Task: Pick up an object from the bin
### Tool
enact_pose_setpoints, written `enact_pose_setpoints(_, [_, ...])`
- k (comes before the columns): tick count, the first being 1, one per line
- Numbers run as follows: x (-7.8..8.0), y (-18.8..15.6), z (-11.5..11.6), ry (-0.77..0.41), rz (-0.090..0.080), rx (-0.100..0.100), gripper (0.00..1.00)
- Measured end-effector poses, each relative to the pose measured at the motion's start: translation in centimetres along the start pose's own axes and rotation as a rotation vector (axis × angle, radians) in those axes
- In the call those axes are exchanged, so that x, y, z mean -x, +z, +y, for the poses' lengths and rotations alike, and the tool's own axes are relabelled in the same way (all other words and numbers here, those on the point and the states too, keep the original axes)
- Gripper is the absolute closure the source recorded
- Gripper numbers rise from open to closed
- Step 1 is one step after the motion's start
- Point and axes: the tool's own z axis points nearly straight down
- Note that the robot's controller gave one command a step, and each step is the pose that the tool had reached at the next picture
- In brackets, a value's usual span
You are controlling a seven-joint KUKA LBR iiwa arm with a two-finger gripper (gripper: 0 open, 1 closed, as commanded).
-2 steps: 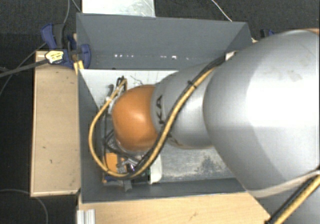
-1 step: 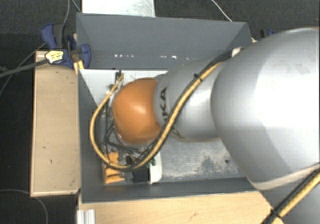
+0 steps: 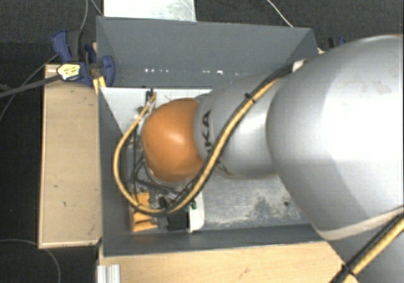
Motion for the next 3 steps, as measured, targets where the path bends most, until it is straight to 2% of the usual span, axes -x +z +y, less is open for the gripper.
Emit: enact_pose_setpoints(3, [0.0, -2.0, -0.2, 0.004, -0.002, -0.002, 1.0])
